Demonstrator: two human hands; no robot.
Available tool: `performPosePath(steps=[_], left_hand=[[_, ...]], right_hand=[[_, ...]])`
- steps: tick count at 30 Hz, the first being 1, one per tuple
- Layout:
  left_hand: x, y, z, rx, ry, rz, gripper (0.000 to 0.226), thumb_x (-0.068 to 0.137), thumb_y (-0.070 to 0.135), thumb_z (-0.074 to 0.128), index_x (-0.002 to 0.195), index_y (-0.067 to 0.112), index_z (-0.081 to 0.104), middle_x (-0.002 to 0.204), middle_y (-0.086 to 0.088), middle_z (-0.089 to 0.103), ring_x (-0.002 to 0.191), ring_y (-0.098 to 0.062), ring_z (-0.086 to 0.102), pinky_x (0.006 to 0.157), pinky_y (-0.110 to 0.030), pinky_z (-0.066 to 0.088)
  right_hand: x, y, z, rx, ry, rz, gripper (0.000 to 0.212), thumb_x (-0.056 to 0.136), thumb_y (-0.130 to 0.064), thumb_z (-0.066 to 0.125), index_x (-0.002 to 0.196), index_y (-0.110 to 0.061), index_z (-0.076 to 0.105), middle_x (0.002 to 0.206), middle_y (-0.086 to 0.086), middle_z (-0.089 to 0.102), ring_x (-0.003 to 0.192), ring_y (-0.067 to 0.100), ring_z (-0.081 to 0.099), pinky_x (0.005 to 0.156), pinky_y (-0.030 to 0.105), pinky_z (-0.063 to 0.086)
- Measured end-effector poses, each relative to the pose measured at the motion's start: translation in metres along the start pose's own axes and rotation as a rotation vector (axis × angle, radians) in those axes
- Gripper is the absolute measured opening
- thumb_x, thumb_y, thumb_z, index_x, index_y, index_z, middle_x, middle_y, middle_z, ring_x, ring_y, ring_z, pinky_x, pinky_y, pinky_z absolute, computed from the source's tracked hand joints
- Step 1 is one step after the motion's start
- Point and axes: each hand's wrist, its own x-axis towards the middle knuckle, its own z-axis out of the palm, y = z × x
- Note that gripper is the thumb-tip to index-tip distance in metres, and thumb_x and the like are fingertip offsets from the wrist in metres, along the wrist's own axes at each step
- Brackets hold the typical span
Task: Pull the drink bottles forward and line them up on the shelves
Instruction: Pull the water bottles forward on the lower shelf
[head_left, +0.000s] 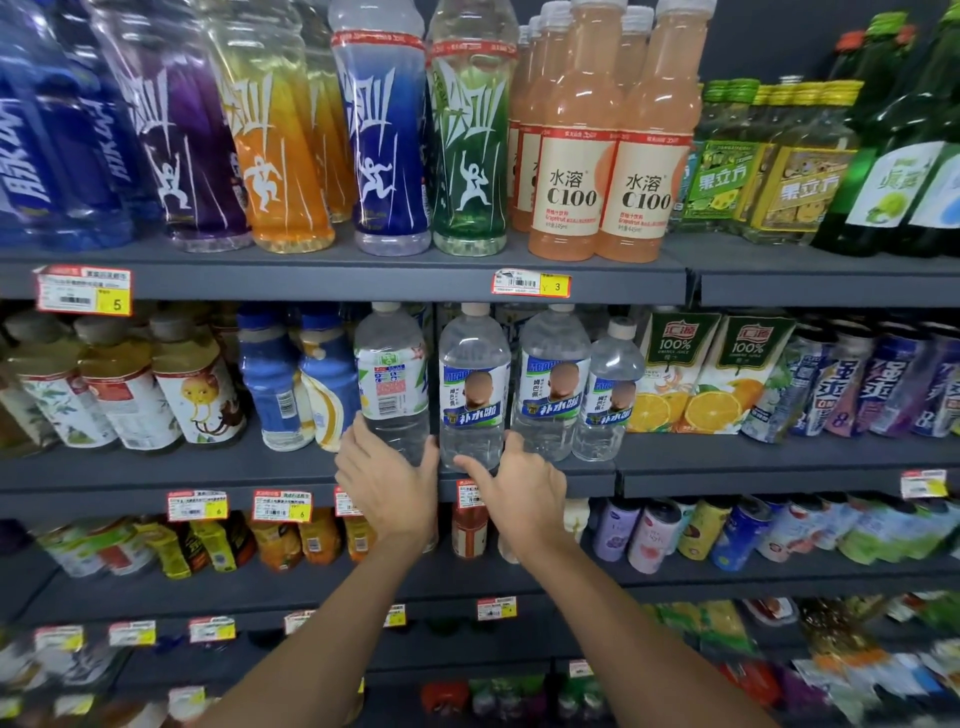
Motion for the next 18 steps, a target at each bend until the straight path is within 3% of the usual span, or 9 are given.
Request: performPosePath(steps=[4,11,14,18], left_hand=[[0.006,0.000,-0.005,0.032,-0.002,0.029,0.097,0.079,0.066,0.071,0.143,-0.001,0.040,0.130,-0.021,0.055,0.117,-0.037,0.051,0.093,-0.048,0.041],[0.015,0.007,-0.012,0.062,-0.082,-0.006,0.092,0.071,0.060,0.080,0.135,0.002,0.047,0.120,-0.017,0.060,0.113,-0.036,0.054,0.093,-0.046,0.040],[0.025,-0.007,-0.020,-0.084,-0.132,0.085,0.083,0.066,0.058,0.081,0.128,0.011,0.051,0.115,-0.005,0.063,0.111,-0.027,0.059,0.094,-0.044,0.047],[0.040,-0.031,-0.038,-0.339,-0.396,0.177,0.095,0.063,0.056,0.083,0.140,0.032,0.032,0.125,0.018,0.058,0.113,-0.007,0.056,0.092,-0.033,0.049]], right_hand=[[0.000,0.001,-0.005,-0.034,-0.001,-0.022,0.078,0.088,-0.080,0.040,0.125,-0.013,0.054,0.093,0.007,0.074,0.092,0.030,0.071,0.067,0.037,0.040],[0.002,0.003,-0.006,-0.103,0.005,-0.044,0.068,0.093,-0.075,0.041,0.117,-0.014,0.056,0.091,0.008,0.074,0.090,0.031,0.071,0.065,0.036,0.034],[0.004,0.007,-0.004,-0.098,0.011,-0.058,0.067,0.093,-0.075,0.042,0.114,-0.013,0.057,0.088,0.007,0.073,0.088,0.032,0.071,0.063,0.036,0.034],[0.006,0.013,0.002,-0.069,0.032,-0.081,0.074,0.091,-0.078,0.040,0.125,-0.014,0.056,0.086,0.006,0.072,0.089,0.032,0.071,0.066,0.037,0.037]])
